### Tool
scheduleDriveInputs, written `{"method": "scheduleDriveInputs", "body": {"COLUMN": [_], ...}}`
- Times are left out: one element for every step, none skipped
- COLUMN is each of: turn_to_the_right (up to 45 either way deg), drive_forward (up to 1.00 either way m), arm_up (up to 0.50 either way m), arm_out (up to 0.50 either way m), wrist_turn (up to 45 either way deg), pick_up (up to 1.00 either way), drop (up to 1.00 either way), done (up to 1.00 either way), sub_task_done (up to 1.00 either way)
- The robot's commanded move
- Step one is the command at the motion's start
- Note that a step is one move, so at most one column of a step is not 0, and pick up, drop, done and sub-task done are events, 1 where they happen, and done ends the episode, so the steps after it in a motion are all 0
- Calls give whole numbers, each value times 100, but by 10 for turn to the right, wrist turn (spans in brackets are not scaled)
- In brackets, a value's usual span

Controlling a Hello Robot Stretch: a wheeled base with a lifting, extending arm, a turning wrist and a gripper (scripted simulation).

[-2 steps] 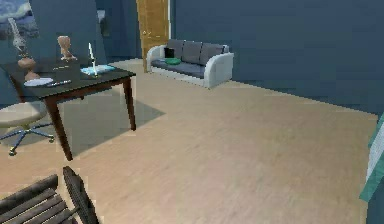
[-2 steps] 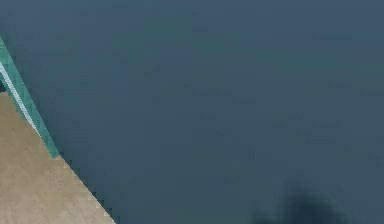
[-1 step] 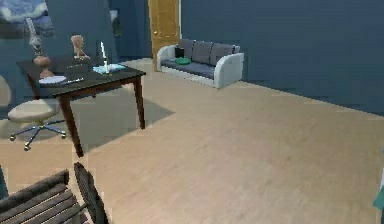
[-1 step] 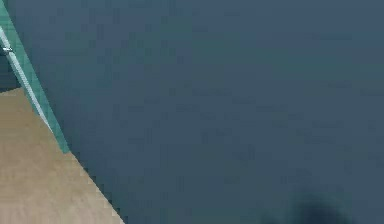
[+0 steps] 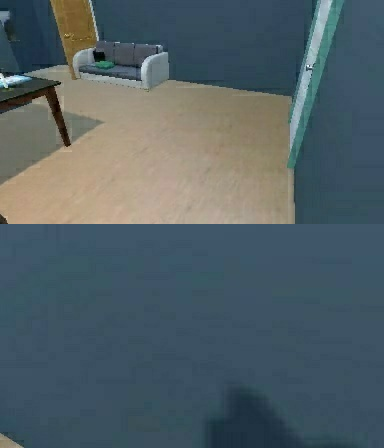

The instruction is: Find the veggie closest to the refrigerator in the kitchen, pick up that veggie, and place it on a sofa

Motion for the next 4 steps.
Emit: {"method": "scheduleDriveInputs", "body": {"turn_to_the_right": [0, 450, 330, 0], "drive_forward": [25, 0, 0, 10], "arm_up": [0, 0, 0, 0], "arm_out": [0, 0, 0, 0], "wrist_turn": [0, 0, 0, 0], "pick_up": [0, 0, 0, 0], "drop": [0, 0, 0, 0], "done": [0, 0, 0, 0], "sub_task_done": [0, 0, 0, 0]}}
